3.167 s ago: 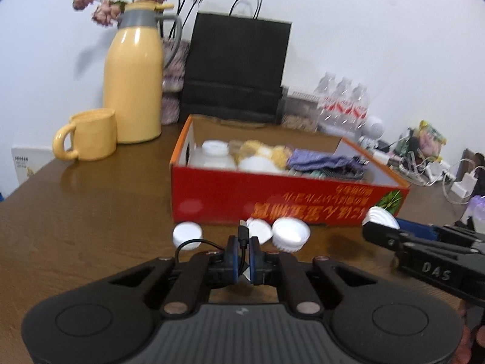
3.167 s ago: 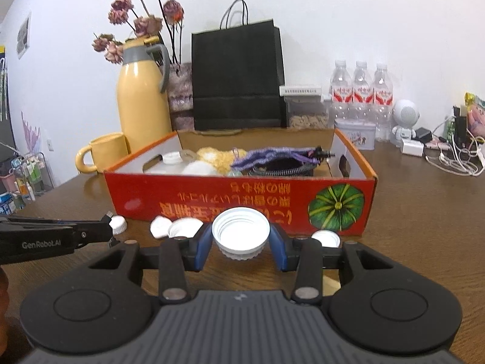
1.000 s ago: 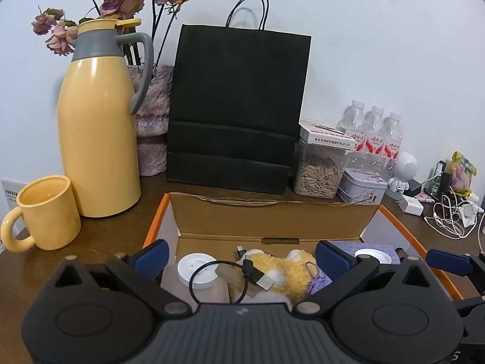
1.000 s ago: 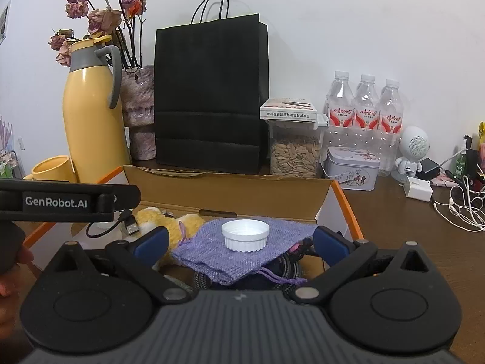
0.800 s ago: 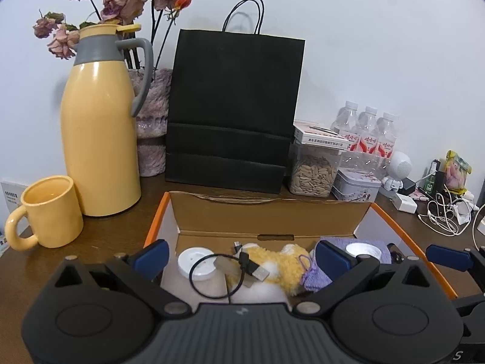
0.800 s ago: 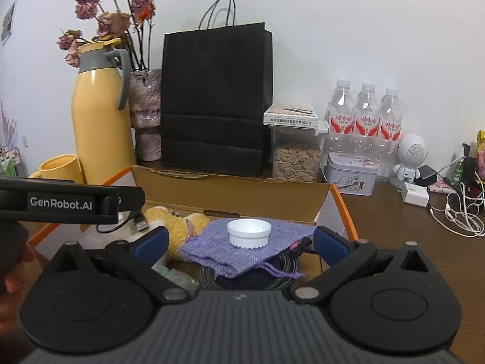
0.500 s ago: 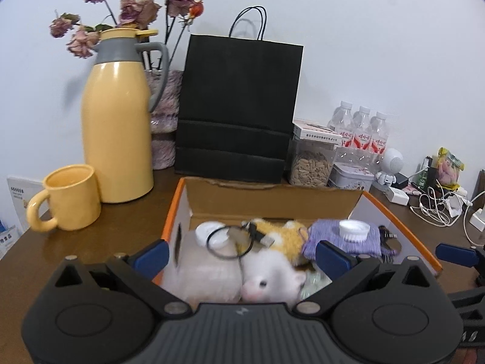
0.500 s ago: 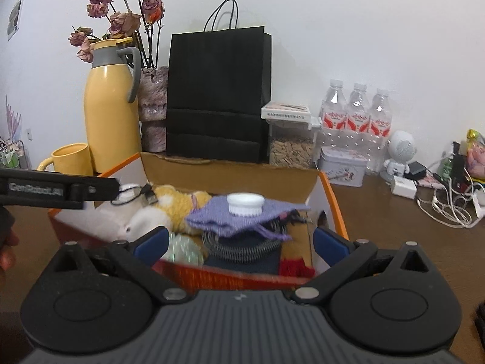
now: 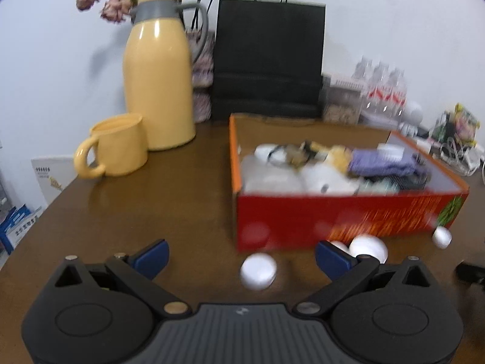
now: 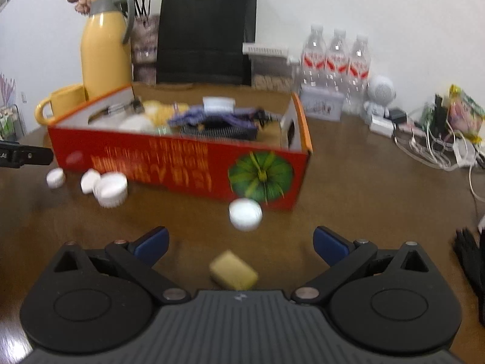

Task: Organize objects
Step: 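Withdraw both tools from the box toward the desk, then grasp the yellow sponge block with the right tool while the left tool grasps a white cap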

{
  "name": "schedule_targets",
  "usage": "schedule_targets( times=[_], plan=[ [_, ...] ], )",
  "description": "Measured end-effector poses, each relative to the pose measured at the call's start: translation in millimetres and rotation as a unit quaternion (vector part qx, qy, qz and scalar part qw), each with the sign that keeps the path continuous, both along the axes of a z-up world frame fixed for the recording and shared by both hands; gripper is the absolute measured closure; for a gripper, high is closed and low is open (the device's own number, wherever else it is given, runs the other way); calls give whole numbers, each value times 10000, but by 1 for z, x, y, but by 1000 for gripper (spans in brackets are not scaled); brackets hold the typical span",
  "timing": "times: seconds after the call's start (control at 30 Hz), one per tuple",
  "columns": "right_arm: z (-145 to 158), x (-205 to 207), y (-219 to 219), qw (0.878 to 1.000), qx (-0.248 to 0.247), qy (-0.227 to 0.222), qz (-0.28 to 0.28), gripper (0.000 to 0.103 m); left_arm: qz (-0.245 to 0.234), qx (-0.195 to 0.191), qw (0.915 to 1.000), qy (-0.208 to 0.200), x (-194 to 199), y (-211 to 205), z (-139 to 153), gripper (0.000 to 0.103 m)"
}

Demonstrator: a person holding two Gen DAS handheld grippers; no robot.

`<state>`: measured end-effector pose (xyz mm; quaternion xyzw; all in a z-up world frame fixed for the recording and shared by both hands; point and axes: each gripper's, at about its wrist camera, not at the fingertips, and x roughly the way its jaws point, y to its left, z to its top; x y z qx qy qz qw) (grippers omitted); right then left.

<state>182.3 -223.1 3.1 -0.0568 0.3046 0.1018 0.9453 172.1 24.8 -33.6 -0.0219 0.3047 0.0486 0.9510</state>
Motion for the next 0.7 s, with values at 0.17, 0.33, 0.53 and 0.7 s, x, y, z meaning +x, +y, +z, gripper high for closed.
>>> schedule_targets(
  times=[0.17,0.33,0.53,0.7],
  plan=[
    [-8,-5,-4,9998,37,212,0,0,-31,35,9995,326,0,6,-15,0],
    [-17,-4,-9,9988,229,436,-26,0,-11,100,9985,547,8,6,-28,0],
    [-18,-4,-11,9988,201,441,-121,0,34,83,9990,438,13,5,-30,0],
    [-17,-8,-11,9985,217,438,-237,1,-20,85,9991,423,16,3,-29,5]
  ],
)
